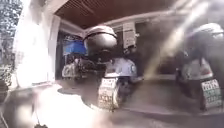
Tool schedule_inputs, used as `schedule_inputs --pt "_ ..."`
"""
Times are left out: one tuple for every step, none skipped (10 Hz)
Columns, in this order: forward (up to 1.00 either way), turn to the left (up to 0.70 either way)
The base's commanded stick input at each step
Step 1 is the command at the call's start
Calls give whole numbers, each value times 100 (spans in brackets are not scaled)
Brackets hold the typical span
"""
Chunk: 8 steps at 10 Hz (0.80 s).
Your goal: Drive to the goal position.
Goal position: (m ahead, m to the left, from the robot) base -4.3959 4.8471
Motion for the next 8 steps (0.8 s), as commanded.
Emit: schedule_inputs --pt "0 45" --pt "0 45" --pt "0 45" --pt "0 45" --pt "0 45" --pt "0 45" --pt "0 45" --pt "0 45"
